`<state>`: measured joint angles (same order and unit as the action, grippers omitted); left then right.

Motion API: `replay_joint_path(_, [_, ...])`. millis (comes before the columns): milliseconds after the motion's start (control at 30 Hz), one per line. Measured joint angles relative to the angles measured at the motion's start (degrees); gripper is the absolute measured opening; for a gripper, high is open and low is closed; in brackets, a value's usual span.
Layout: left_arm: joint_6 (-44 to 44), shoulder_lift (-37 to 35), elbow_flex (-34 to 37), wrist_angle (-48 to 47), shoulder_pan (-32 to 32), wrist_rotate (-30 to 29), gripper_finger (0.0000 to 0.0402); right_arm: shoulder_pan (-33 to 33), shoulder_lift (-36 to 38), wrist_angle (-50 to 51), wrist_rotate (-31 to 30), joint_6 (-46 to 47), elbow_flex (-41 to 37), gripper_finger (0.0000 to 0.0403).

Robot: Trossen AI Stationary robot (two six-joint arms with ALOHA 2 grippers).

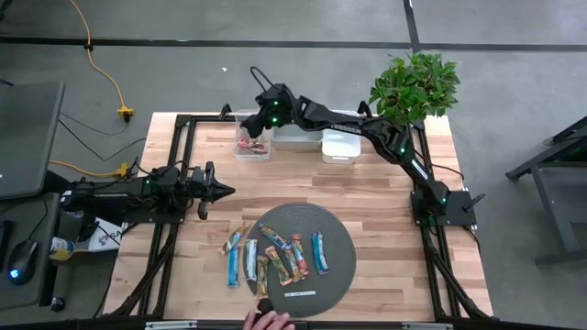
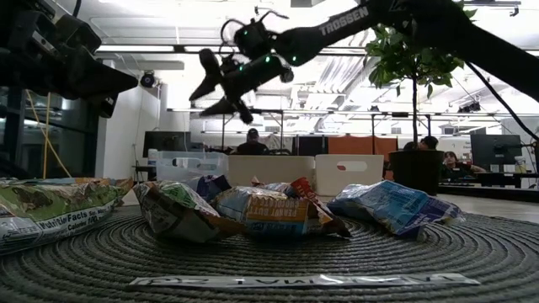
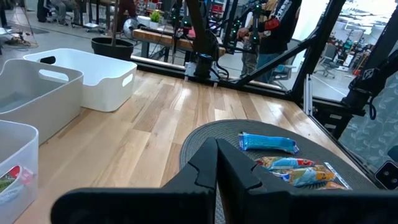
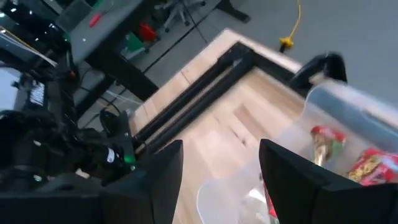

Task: Pick and place Granola Bars by type
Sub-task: Put the red granola bar into the transparent bin

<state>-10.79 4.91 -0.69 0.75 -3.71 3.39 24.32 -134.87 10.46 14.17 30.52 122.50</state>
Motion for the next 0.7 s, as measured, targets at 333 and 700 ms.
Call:
replay_joint_path(333, [0.0, 0.0, 0.0, 0.0, 0.0, 0.0, 0.0000, -0.9, 6.2, 5.0, -1.5, -2.7, 0.0, 0.0195])
replay_joint_path(700, [0.0, 0.0, 0.0, 0.0, 0.0, 0.0, 0.0000, -5.9, 14.4, 14.4, -2.3, -8.1, 0.0, 0.0195])
